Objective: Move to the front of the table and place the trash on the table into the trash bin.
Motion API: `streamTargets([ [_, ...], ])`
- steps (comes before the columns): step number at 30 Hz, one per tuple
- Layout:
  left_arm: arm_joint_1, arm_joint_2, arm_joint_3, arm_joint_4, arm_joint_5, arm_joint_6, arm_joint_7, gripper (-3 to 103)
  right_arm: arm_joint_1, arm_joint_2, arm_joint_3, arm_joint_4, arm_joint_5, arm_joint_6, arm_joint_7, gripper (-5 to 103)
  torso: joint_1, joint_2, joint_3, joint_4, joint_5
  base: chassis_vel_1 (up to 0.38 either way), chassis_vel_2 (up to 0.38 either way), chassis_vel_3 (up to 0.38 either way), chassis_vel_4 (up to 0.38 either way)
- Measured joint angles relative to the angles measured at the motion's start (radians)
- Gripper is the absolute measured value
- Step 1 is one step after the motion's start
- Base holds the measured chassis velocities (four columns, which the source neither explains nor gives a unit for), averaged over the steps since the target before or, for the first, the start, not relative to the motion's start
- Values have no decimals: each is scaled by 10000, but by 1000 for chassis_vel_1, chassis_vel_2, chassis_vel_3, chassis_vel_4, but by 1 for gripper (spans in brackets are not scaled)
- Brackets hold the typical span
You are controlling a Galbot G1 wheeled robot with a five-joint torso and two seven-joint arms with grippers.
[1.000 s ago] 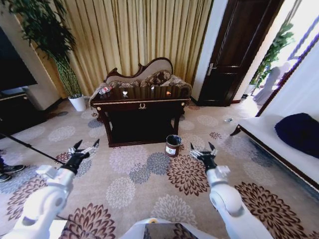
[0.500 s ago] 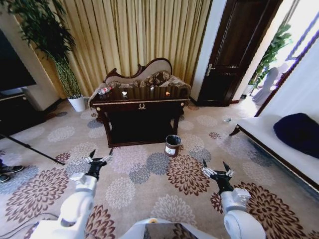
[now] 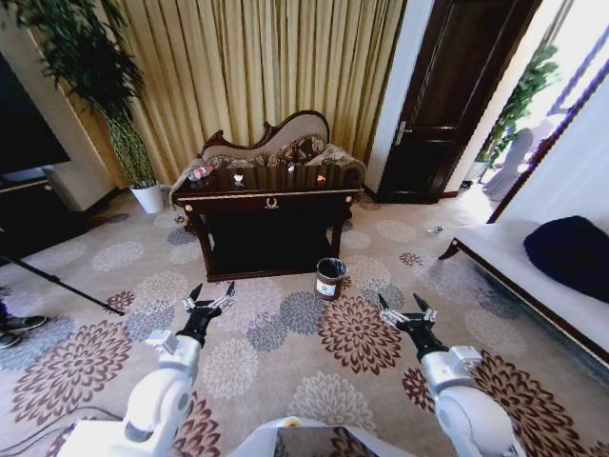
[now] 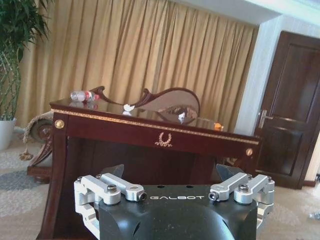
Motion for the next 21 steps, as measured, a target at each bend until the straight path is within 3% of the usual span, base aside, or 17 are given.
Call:
streamTargets([
  [5,319,122,-7,-408,-163,373,-563,100,-9,14,-259,0,76,-69,625,100,0,0,0,1,-3,0,0,0,0],
  [12,490,438,42,-511,-288,373,-1165,100,-186,-36,-584,288,498,-271,1772,100,0,0,0,1,-3,0,0,0,0],
  [17,460,777,-81,-375,-404,46,-1444,100,-143,-3,-320,-336,-97,508,1484,100,0,0,0,1,-2,0,0,0,0],
  [21,222,1028,-591,64,-633,-227,-1142,100,-214,-236,59,-758,-132,983,1059,100,0,0,0,1,0,0,0,0,0],
])
